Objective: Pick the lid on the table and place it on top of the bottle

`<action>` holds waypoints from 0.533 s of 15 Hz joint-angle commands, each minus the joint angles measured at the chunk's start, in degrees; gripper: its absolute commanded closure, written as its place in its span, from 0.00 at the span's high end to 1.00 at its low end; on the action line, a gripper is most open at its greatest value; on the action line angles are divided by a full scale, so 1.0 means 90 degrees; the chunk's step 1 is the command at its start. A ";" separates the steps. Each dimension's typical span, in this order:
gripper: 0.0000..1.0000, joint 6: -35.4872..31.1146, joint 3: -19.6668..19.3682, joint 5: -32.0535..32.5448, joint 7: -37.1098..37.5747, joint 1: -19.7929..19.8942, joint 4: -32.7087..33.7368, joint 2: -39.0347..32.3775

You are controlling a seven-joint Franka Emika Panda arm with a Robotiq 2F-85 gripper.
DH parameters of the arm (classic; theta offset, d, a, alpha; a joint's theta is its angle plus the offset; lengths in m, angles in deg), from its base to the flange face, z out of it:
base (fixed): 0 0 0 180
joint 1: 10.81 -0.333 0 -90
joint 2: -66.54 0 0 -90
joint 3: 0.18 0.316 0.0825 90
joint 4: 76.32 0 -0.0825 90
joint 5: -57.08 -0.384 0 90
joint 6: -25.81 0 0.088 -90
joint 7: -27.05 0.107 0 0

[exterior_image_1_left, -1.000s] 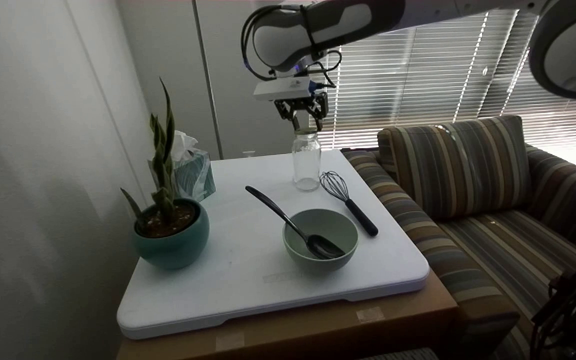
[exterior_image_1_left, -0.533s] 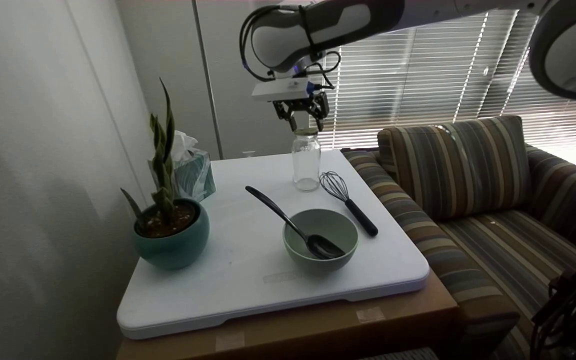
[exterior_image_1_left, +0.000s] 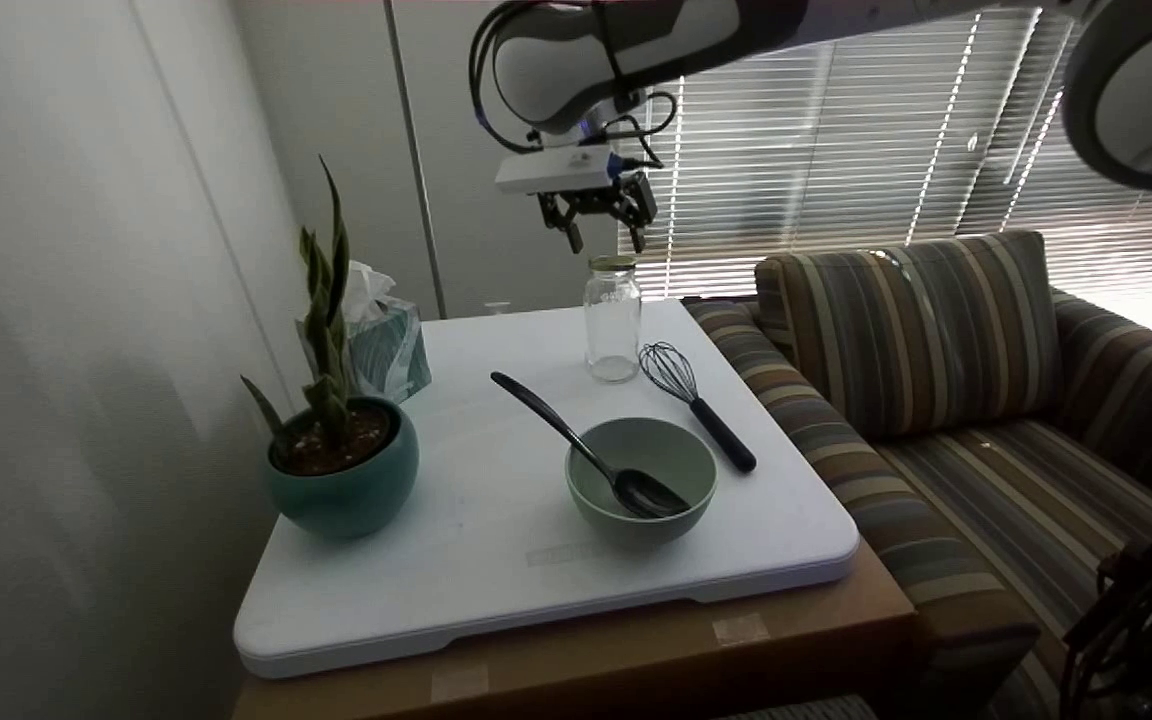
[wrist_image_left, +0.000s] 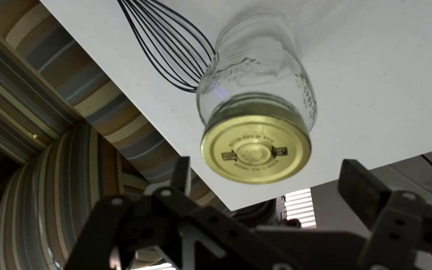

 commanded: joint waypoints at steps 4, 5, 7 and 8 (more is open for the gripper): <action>1.00 -0.0020 -0.0672 0.0990 -0.0871 -0.0438 0.0038 0.0568; 1.00 -0.0142 -0.0729 0.1125 -0.1119 -0.0496 0.0089 0.0622; 1.00 -0.0512 -0.0854 0.1383 -0.1446 -0.0588 0.0225 0.0706; 1.00 -0.0787 -0.0904 0.1478 -0.1564 -0.0603 0.0292 0.0732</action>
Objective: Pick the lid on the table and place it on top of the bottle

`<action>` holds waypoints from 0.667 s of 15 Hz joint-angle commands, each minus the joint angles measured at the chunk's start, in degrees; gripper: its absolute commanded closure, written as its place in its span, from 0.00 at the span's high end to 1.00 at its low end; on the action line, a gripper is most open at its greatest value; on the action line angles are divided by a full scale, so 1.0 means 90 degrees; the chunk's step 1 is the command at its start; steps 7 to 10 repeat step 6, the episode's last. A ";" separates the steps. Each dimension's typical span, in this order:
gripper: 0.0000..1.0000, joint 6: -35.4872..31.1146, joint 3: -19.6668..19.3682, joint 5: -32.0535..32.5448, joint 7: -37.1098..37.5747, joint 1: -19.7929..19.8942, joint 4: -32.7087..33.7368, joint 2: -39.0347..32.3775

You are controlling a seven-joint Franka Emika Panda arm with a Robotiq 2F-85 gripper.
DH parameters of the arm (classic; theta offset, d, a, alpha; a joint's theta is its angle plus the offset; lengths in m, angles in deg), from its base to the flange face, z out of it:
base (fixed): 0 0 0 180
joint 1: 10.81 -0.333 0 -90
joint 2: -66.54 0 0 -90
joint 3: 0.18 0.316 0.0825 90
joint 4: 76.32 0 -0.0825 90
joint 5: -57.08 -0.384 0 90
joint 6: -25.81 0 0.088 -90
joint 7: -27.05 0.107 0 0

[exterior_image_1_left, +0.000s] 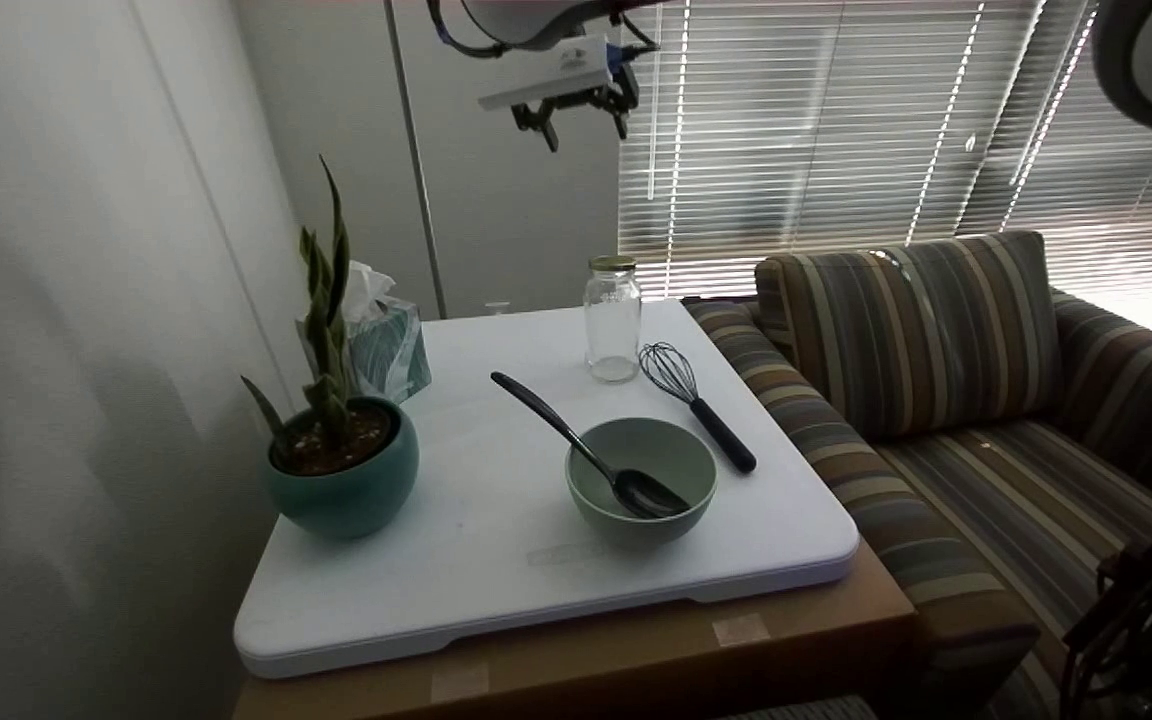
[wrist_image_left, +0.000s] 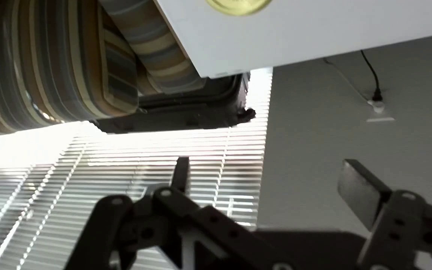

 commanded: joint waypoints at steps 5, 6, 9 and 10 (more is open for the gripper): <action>1.00 -0.1337 0.0123 0.0512 -0.0305 0.0021 0.0178 0.0166; 1.00 -0.1305 0.0136 0.0517 -0.0301 0.0022 0.0176 0.0166; 1.00 -0.1305 0.0136 0.0517 -0.0301 0.0022 0.0176 0.0166; 1.00 -0.1305 0.0136 0.0517 -0.0301 0.0022 0.0176 0.0166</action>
